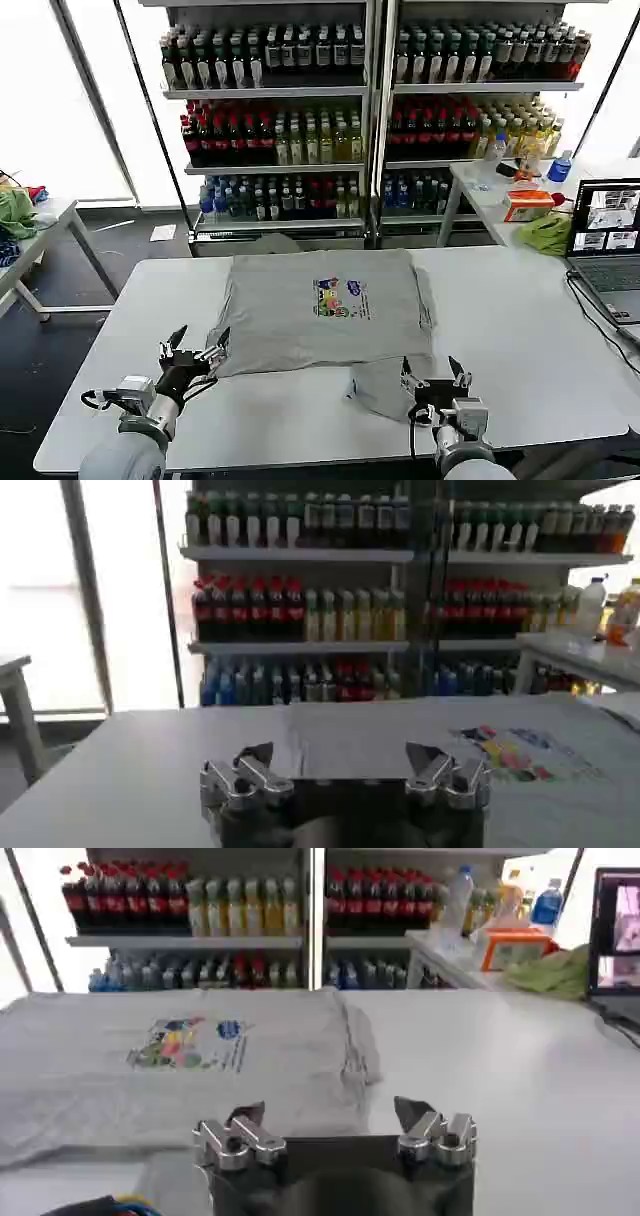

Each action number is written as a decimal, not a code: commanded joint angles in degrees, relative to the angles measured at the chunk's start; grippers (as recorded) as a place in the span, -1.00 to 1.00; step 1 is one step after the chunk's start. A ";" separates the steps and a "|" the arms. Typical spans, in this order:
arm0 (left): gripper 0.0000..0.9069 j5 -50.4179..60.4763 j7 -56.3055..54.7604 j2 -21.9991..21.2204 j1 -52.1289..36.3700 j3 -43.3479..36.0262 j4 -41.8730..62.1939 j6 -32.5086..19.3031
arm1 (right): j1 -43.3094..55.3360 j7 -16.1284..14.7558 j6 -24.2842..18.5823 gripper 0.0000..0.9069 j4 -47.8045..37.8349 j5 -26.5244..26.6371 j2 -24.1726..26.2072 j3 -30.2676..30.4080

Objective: Fold and organize the clothes.

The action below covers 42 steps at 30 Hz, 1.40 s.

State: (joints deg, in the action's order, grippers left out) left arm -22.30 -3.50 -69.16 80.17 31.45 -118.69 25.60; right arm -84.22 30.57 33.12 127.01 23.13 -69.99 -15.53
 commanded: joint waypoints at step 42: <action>1.00 -0.38 1.34 0.43 2.45 -1.17 6.22 0.28 | -1.97 1.56 -0.02 1.00 -3.27 0.12 -2.21 2.59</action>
State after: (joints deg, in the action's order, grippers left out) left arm -22.68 -2.27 -68.69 82.43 30.29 -112.70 25.92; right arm -86.18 32.11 33.13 123.92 23.34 -72.15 -13.00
